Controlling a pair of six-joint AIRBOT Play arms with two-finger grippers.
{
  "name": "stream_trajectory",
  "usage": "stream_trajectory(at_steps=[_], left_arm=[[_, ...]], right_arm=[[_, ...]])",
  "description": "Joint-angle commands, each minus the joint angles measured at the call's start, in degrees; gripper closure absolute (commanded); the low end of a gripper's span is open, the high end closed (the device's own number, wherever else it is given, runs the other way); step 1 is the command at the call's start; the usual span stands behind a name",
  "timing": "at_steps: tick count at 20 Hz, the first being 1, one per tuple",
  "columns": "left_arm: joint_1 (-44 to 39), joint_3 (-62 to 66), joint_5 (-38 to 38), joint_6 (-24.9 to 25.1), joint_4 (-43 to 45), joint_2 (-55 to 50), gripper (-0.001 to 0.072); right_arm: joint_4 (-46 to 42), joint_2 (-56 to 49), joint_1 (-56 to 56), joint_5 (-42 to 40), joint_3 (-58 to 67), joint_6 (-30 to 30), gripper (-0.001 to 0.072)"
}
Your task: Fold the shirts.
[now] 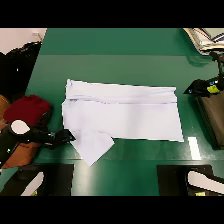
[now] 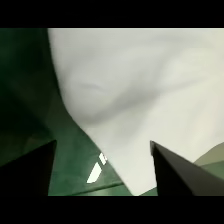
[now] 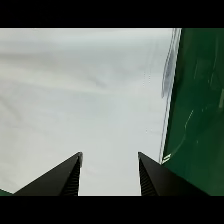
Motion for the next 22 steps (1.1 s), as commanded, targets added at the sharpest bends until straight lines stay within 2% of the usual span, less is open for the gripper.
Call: stream_trajectory(at_steps=[1,3,6,7,8,9,10,13,16,17,18,19,21,22], left_arm=[[0.04,-3.76,5.88,-0.02,-5.11,1.09,0.0062],[-0.72,-4.33,9.07,0.46,-6.99,1.09,0.0063],[-6.58,-4.33,15.47,0.28,-8.52,1.09,0.0065],[-8.68,-4.33,17.42,-0.61,-9.22,1.09,0.0194],[-9.75,-4.31,18.21,-0.55,-9.66,1.09,0.0406],[-10.08,-4.24,18.38,-0.55,-9.75,1.09,0.0563],[-10.08,-4.11,18.10,-0.46,-9.88,1.09,0.0682],[-10.08,-2.36,14.29,1.46,-9.51,1.16,0.0685],[-10.08,1.05,10.69,4.81,-9.46,1.16,0.0685],[-10.08,2.10,10.71,5.90,-9.46,1.14,0.0685],[-10.08,2.82,11.02,6.05,-9.49,1.14,0.0685],[-10.08,3.23,11.87,6.05,-9.51,1.14,0.0685],[-10.08,3.28,13.35,6.08,-9.49,1.14,0.0685],[-10.08,3.28,13.33,6.08,-9.51,1.14,0.0685]], right_arm=[[0.04,0.04,-0.04,0.24,0.00,-0.02,0.0306],[0.04,0.04,-0.02,0.46,0.00,0.00,0.0305],[0.04,0.04,-0.02,0.66,0.00,0.00,0.0306],[0.02,0.04,-0.04,1.14,0.00,0.00,0.0309],[-0.13,0.04,-0.07,1.88,0.00,0.00,0.0371],[-0.50,0.04,-0.48,3.04,0.00,0.00,0.0407],[-0.46,0.04,-1.20,4.55,0.00,0.00,0.0407],[-0.50,1.38,-5.55,8.52,-1.95,0.00,0.0406],[-1.73,7.72,-12.74,6.14,-14.03,0.00,0.0404],[-2.49,9.84,-15.08,5.77,-19.10,-0.02,0.0372],[-2.64,11.34,-17.42,5.35,-24.20,-0.02,0.0248],[-2.60,12.17,-19.80,4.72,-29.31,-0.02,0.0171],[-2.49,12.20,-22.97,2.43,-37.40,-0.31,0.0173],[-2.32,11.74,-23.65,1.07,-40.02,-1.16,0.0203]])
